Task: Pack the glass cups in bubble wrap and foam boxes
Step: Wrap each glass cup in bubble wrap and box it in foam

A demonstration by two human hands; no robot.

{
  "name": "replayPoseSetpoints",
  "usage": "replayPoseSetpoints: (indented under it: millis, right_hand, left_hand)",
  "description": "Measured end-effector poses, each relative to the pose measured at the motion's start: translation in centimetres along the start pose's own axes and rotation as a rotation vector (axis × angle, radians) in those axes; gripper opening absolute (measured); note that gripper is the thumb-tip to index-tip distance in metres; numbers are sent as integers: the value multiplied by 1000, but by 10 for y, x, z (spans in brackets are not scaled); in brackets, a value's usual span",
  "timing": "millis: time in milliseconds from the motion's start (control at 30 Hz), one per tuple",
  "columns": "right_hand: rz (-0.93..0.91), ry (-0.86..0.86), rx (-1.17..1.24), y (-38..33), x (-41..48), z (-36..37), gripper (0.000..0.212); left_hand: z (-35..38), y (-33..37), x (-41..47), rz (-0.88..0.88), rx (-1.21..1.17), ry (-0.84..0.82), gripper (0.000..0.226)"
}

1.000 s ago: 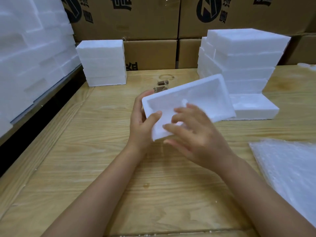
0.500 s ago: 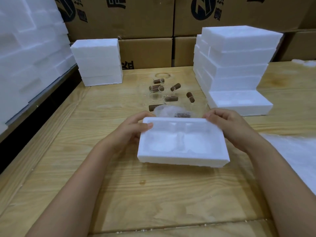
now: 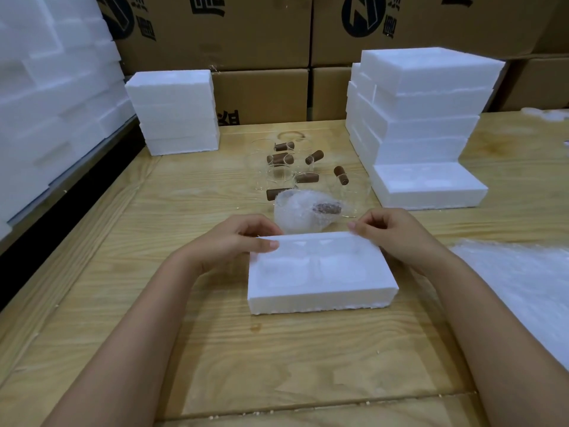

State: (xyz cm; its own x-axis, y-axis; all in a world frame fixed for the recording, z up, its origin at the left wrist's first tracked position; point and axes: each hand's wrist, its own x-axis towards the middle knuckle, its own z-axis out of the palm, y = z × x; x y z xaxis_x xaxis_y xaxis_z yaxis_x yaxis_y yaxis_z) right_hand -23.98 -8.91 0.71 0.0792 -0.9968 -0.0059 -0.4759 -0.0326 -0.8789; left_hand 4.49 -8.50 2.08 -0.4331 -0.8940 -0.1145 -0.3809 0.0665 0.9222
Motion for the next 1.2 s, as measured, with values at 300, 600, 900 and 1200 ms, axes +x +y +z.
replayPoseSetpoints:
  millis: [300, 600, 900, 1200]
  right_hand:
    - [-86, 0, 144, -11, 15, 13, 18]
    - [-67, 36, 392, -10, 21, 17, 26]
    - [-346, 49, 529, -40, -1, 5, 16]
    - [-258, -243, 521, -39, -14, -3, 18]
  left_hand:
    - [19, -6, 22, 47, -122, 420, 11]
    - [19, -7, 29, 109, -250, 469, 23]
    - [2, 15, 15, 368, -263, 306, 39]
    - [-10, 19, -1, 259, -235, 81, 20]
